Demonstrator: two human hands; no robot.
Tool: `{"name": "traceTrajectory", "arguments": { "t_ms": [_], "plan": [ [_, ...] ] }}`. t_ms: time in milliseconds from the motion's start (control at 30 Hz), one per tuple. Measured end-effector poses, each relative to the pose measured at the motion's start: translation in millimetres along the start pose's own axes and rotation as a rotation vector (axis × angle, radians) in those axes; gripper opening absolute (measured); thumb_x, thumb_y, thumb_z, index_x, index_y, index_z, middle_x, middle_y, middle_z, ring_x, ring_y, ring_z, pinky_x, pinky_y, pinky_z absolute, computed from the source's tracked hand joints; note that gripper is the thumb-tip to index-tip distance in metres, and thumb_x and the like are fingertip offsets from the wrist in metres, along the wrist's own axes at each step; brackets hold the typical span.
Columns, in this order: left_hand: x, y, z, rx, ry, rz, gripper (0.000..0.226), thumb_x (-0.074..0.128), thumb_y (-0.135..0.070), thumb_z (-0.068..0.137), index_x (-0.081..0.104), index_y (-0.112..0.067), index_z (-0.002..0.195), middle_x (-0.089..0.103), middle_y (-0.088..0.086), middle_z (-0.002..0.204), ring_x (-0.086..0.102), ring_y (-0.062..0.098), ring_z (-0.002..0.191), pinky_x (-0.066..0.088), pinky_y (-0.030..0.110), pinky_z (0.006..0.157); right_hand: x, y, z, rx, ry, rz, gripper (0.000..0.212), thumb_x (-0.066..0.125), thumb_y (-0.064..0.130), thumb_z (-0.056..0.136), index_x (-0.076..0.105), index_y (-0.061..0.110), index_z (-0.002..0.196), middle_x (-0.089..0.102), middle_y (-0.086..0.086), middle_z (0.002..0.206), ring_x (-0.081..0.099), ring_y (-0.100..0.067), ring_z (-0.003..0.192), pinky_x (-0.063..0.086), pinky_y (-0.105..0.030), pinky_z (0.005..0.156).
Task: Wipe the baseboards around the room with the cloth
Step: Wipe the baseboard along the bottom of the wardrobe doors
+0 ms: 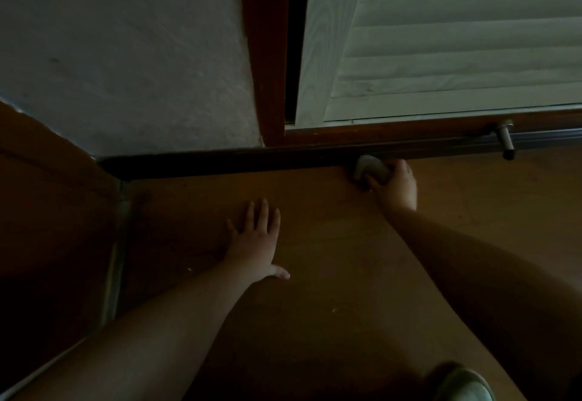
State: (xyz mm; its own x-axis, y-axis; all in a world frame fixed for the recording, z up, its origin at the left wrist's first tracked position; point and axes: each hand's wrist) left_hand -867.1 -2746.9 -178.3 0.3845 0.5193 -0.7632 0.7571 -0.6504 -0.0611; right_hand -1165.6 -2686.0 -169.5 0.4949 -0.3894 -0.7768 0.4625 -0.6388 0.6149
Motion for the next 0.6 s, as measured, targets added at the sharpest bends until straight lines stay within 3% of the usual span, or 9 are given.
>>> {"name": "traceTrajectory", "arguments": {
  "t_ms": [167,400,600],
  "plan": [
    [-1,0,0,-0.011,0.007,0.004,0.140,0.069,-0.078,0.062,-0.023,-0.024,0.152,-0.037,0.009,0.156,-0.027,0.040,0.145,0.006,0.073,0.112,-25,-19,6,0.119,-0.090,0.082,0.050,0.077,0.024,0.082,0.051,0.016,0.124,0.054,-0.004,0.126,0.054,-0.018,0.116,0.045,-0.033,0.096],
    [-1,-1,1,-0.028,0.003,0.019,0.142,0.070,-0.080,0.059,-0.020,-0.025,0.154,-0.034,0.008,0.158,-0.025,0.039,0.146,0.010,0.071,0.112,-18,-10,-39,-0.053,0.002,0.012,0.046,0.080,0.030,0.079,0.052,0.022,0.115,0.049,0.011,0.108,0.050,-0.005,0.098,0.045,-0.025,0.083],
    [-10,-5,-5,-0.041,0.029,0.057,0.140,0.069,-0.081,0.061,-0.018,-0.021,0.155,-0.028,0.011,0.160,-0.021,0.040,0.147,0.013,0.072,0.113,25,23,-81,-0.145,0.104,0.071,0.052,0.078,0.032,0.081,0.051,0.019,0.123,0.054,0.002,0.120,0.047,-0.003,0.100,0.037,-0.016,0.079]
  ]
}}
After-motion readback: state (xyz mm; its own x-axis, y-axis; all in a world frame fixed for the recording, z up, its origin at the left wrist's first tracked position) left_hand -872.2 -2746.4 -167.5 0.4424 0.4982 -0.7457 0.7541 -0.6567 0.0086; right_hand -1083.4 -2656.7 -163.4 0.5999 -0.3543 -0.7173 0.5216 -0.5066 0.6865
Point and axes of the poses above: each hand's wrist, its own z-axis towards the middle knuckle, its own x-axis out of the palm, y = z × x
